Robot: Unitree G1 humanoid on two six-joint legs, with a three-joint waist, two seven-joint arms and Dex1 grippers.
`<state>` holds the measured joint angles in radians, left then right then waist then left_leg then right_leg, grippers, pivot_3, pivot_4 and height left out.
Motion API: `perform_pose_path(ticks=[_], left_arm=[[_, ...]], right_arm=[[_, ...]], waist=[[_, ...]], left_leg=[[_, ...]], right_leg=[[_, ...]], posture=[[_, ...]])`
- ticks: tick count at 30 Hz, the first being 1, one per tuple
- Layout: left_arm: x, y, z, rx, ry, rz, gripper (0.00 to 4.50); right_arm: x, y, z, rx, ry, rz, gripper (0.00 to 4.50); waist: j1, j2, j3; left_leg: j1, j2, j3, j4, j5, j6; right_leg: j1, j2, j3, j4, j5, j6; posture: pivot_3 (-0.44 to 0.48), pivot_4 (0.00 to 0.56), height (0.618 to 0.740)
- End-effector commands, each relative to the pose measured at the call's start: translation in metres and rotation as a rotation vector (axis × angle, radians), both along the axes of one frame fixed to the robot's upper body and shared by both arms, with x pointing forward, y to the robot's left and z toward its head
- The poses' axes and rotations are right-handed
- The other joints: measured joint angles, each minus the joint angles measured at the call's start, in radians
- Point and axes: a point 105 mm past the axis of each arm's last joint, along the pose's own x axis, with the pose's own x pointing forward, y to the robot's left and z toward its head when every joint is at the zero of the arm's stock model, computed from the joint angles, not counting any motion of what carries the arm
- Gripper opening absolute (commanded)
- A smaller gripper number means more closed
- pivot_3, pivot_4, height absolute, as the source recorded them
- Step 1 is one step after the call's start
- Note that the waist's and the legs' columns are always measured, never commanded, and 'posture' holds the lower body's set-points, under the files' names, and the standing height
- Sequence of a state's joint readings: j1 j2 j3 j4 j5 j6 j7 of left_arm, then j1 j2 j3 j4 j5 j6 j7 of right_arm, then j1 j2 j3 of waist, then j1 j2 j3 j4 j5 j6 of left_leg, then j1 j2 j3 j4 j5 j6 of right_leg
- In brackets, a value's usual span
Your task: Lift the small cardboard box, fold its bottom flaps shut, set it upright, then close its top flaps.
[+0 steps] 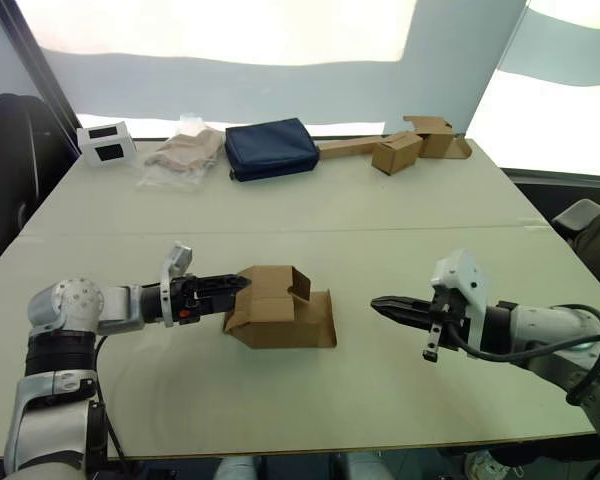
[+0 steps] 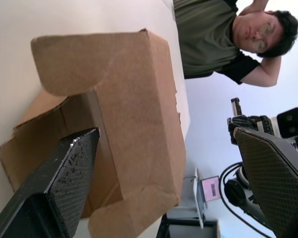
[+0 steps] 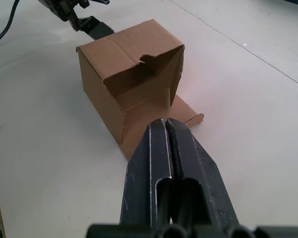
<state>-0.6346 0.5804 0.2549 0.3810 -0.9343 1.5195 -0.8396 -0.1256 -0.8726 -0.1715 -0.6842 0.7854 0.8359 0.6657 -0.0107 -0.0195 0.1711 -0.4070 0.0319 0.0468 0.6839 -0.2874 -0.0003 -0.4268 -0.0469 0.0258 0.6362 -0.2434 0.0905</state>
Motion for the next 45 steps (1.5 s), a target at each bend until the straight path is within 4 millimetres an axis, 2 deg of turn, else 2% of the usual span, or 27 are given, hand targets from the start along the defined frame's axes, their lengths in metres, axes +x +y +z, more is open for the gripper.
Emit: perform_pose_path(ticks=[1, 7, 20, 23, 28, 29, 30, 32, 38, 41, 45], left_arm=[[0.007, -0.006, 0.006, -0.03, -0.026, 0.005, 4.45], [0.008, -0.02, 0.001, -0.042, -0.026, -0.028, 4.45], [0.009, -0.025, -0.005, -0.051, -0.029, -0.043, 4.45], [0.009, -0.024, -0.007, -0.049, -0.03, -0.043, 3.71], [0.008, -0.021, -0.009, -0.039, -0.031, -0.037, 1.65], [0.008, -0.019, -0.008, -0.038, -0.031, -0.036, 1.36], [0.008, -0.019, -0.008, -0.037, -0.032, -0.035, 0.77], [0.007, -0.015, -0.008, -0.031, -0.034, -0.031, 0.01], [0.006, -0.004, -0.001, -0.019, -0.053, -0.011, 0.01], [0.007, -0.006, 0.023, -0.013, -0.242, -0.017, 0.01], [-0.001, -0.02, 0.049, 0.062, -0.549, -0.078, 0.01]], right_arm=[[-0.001, 0.001, 0.012, -0.004, -0.062, 0.007, 0.0], [-0.002, 0.003, 0.013, -0.007, -0.062, 0.011, 0.0], [-0.004, 0.003, 0.015, -0.02, -0.059, 0.011, 0.0], [-0.004, 0.003, 0.015, -0.021, -0.059, 0.013, 0.0], [-0.003, 0.004, 0.015, -0.02, -0.06, 0.016, 0.0], [-0.003, 0.004, 0.015, -0.019, -0.06, 0.018, 0.0], [-0.003, 0.004, 0.015, -0.019, -0.06, 0.019, 0.0], [-0.003, 0.005, 0.015, -0.018, -0.06, 0.023, 0.0], [-0.001, 0.007, 0.016, -0.009, -0.064, 0.031, 0.0], [0.002, 0.01, 0.019, 0.009, -0.084, 0.03, 0.0], [0.011, 0.015, 0.028, 0.07, -0.119, 0.011, 0.0]], waist=[[0.0, 0.0, 0.0], [0.0, 0.0, 0.0], [0.0, 0.0, 0.0], [0.0, 0.0, 0.0], [0.0, 0.0, 0.0], [0.0, 0.0, 0.0], [0.0, 0.0, 0.0], [0.0, 0.0, 0.0], [-0.001, 0.0, 0.0], [0.0, 0.0, 0.0], [0.001, 0.0, 0.0]], left_leg=[[0.0, 0.0, 0.0, 0.0, 0.0, 0.0], [0.0, 0.0, 0.0, 0.0, 0.0, 0.0], [0.0, 0.0, 0.0, 0.0, 0.0, 0.0], [0.0, 0.0, 0.0, 0.0, 0.0, 0.0], [0.0, 0.0, 0.0, 0.0, 0.0, 0.0], [0.0, 0.0, 0.0, 0.0, 0.0, 0.0], [0.0, 0.0, 0.0, 0.0, 0.0, 0.0], [0.0, 0.0, 0.0, 0.0, 0.0, 0.0], [0.0, 0.0, -0.001, 0.0, 0.0, 0.0], [0.0, 0.0, -0.001, 0.0, 0.0, 0.0], [0.0, 0.001, 0.0, 0.0, 0.0, 0.0]], right_leg=[[0.0, 0.0, 0.0, 0.0, 0.0, 0.0], [0.0, 0.0, 0.0, 0.0, 0.0, 0.0], [0.0, 0.0, 0.0, 0.0, 0.0, 0.0], [0.0, 0.0, 0.0, 0.0, 0.0, 0.0], [0.0, 0.0, 0.0, 0.0, 0.0, 0.0], [0.0, 0.0, 0.0, 0.0, 0.0, 0.0], [0.0, 0.0, 0.0, 0.0, 0.0, 0.0], [0.0, 0.0, 0.0, 0.0, 0.0, 0.0], [0.0, 0.0, 0.0, 0.0, 0.0, 0.0], [0.0, 0.0, 0.0, 0.0, 0.0, 0.0], [0.0, -0.002, 0.0, 0.0, -0.001, -0.003]], posture=[[0.0, 0.15, 0.74], [0.0, 0.15, 0.74], [0.0, 0.15, 0.74], [0.0, 0.15, 0.74], [0.0, 0.15, 0.74], [0.0, 0.15, 0.74], [0.0, 0.15, 0.74], [0.0, 0.15, 0.74], [0.0, 0.15, 0.74], [0.0, 0.15, 0.74], [0.0, 0.15, 0.74]])
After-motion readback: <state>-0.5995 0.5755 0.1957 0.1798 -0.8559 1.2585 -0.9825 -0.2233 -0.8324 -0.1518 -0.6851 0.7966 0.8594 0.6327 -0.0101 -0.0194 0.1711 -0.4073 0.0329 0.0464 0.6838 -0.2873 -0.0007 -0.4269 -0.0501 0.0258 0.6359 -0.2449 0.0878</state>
